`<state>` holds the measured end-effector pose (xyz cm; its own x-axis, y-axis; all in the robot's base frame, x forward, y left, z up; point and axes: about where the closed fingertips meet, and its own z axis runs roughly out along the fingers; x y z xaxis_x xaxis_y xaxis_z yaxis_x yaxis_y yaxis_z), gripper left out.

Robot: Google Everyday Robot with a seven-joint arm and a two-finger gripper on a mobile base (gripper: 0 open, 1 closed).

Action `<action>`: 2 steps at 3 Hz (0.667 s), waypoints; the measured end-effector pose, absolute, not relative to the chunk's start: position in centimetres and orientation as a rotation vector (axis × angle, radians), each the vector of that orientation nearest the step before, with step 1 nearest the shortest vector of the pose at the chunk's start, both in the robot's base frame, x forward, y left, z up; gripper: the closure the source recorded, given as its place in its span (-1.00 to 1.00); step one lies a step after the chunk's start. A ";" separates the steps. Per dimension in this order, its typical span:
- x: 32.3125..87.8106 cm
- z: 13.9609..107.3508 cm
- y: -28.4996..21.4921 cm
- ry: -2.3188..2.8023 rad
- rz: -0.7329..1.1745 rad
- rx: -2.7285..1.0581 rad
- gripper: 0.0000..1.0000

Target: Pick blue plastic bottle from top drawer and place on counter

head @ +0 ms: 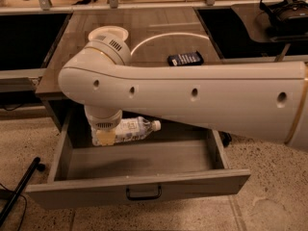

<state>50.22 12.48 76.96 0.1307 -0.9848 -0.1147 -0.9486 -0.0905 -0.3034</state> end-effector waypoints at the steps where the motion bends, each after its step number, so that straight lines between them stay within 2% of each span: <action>1: 50.2 77.0 12.5 1.883 -0.169 -2.110 1.00; 2: 51.2 80.3 11.0 1.861 -0.172 -2.032 1.00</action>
Offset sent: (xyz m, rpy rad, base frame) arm 0.0255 -0.0394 0.0903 0.1457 -0.1303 -0.0595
